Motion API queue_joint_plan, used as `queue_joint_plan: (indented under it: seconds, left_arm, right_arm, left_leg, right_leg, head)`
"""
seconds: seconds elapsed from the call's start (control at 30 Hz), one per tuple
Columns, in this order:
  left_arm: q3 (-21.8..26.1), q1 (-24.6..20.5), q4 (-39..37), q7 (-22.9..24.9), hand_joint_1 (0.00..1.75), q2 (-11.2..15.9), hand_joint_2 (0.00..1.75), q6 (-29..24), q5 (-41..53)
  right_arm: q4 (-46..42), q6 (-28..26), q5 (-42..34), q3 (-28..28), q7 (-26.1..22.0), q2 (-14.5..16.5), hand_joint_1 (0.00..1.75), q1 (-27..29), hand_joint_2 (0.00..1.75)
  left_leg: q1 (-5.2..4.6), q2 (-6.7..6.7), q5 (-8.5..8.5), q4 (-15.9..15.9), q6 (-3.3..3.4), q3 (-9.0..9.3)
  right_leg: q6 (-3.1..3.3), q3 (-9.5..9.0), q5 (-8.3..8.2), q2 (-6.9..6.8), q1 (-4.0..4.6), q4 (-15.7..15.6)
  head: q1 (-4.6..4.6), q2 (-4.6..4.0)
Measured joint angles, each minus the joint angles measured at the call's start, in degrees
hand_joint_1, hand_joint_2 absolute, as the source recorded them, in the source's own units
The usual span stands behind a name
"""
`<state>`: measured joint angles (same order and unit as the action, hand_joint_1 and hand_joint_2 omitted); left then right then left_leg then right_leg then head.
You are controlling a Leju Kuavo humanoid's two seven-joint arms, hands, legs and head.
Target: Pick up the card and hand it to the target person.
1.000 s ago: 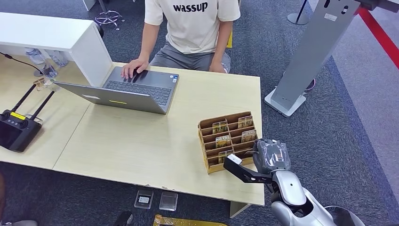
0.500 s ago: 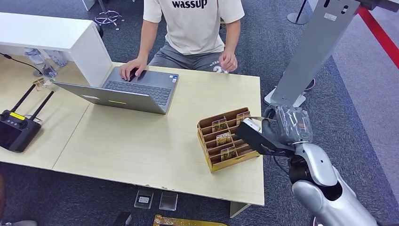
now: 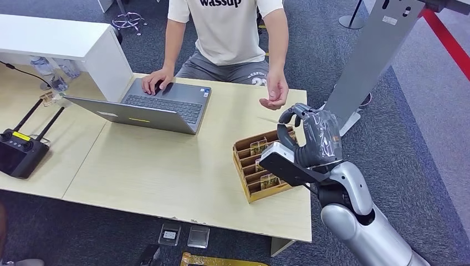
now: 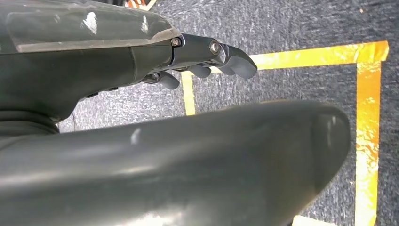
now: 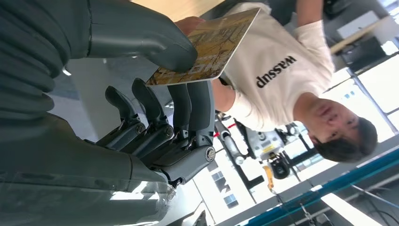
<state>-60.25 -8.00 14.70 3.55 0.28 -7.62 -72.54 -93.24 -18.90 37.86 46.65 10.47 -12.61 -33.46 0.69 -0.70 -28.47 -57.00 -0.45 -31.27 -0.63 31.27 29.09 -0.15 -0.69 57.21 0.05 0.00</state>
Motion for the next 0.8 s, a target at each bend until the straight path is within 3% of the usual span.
queue_joint_plan:
  seconds: [0.23, 0.57, 0.7, 0.8]
  left_arm:
    - [-0.68, -0.7, 0.15, 0.35, 0.0, -0.64, 0.0, -0.02, 0.39]
    - [-0.79, -0.59, 0.16, 0.4, 0.0, -0.76, 0.0, 1.07, 0.38]
    - [-0.79, -0.45, 0.16, 0.4, 0.0, -0.76, 1.75, 1.8, 0.25]
    - [-0.79, -0.28, 0.16, 0.33, 0.0, -0.76, 0.44, 2.25, 0.2]
  right_arm:
    - [11.46, -9.54, -0.03, 1.26, -6.92, 5.52, 1.52, -0.9, 1.75]
    - [21.39, -12.42, 2.45, 1.8, -6.51, 9.56, 1.52, -2.46, 1.75]
    - [23.23, -12.87, 3.1, 1.82, -5.89, 10.08, 0.0, -2.56, 1.75]
    - [24.25, -13.06, 3.05, 1.85, -5.7, 10.31, 0.0, -2.55, 1.75]
  left_leg:
    - [0.0, 0.0, 0.0, 0.0, 0.0, -0.01]
    - [0.0, 0.01, 0.0, 0.0, 0.0, -0.01]
    - [0.0, 0.01, 0.0, 0.0, 0.0, -0.01]
    - [0.0, 0.01, 0.0, 0.0, 0.0, -0.01]
  right_leg:
    - [0.0, 0.03, 0.01, 0.0, 0.0, 0.0]
    - [0.0, 0.04, 0.01, 0.0, 0.0, 0.0]
    - [0.0, 0.04, 0.01, 0.0, 0.0, 0.0]
    - [0.0, 0.05, 0.01, 0.01, 0.0, -0.01]
  head:
    - [-0.05, 0.0]
    - [-0.03, 0.0]
    - [-0.02, 0.0]
    - [0.01, 0.0]
